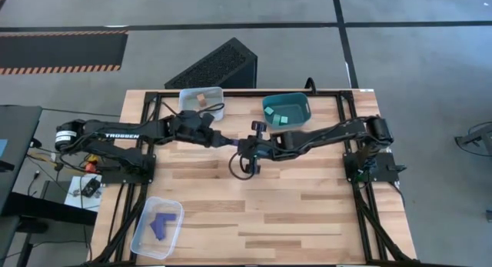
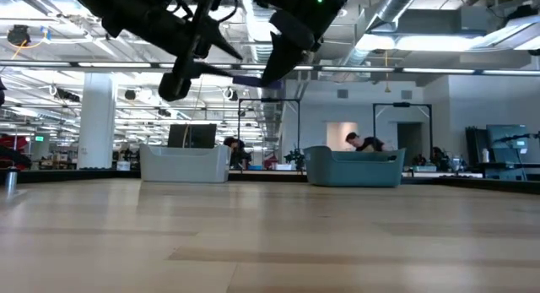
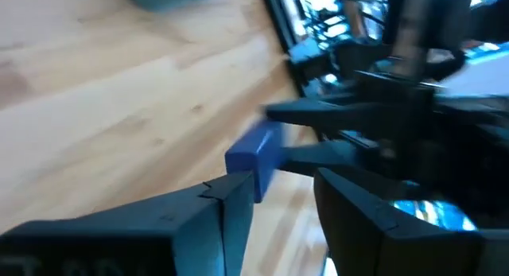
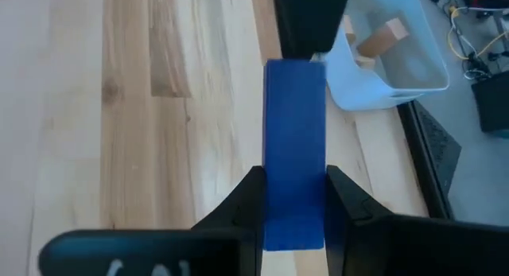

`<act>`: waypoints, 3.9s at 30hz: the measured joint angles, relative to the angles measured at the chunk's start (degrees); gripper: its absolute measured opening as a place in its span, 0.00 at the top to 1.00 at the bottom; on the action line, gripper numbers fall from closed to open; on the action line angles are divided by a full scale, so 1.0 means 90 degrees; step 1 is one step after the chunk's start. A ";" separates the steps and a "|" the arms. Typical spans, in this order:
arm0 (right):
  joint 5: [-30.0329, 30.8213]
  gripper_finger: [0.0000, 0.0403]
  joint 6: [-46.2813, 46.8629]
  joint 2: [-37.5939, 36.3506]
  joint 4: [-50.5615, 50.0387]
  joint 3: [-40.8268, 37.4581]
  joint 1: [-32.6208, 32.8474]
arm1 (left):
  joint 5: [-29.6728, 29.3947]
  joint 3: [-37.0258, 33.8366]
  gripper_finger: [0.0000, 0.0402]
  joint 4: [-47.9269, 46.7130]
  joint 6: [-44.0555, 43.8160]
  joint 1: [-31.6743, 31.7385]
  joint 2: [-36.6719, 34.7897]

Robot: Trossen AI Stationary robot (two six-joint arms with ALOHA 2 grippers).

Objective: Sort & place blocks by color
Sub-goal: Put the violet block into the transparent bin

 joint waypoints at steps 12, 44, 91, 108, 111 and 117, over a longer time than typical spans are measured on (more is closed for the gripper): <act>0.0009 0.97 -0.0133 -0.0065 0.0413 0.0271 0.0077 | -0.0327 -0.0007 0.45 -0.0340 0.0109 0.0035 0.0021; -0.1457 0.36 0.2524 0.1976 0.3076 -0.0849 -0.0849 | -0.1918 -0.0002 0.46 -0.3241 0.1835 0.0224 -0.2688; 0.0204 0.79 -0.0921 0.0032 0.1151 0.0147 -0.0215 | 0.0113 -0.0012 0.57 0.0098 0.0775 0.0449 -0.0122; 0.0125 0.59 -0.0331 0.0013 0.1178 0.0163 -0.0102 | -0.0074 -0.0009 0.93 -0.0501 0.1812 0.0438 -0.0780; 0.0051 0.44 0.0396 -0.0086 0.0919 0.0145 -0.0075 | -0.0474 -0.0009 0.93 -0.1752 0.2121 0.0323 -0.1415; 0.0121 0.36 0.1374 -0.0577 0.0619 -0.0031 -0.0132 | -0.0466 -0.0009 0.93 -0.4522 0.2649 -0.0985 -0.2661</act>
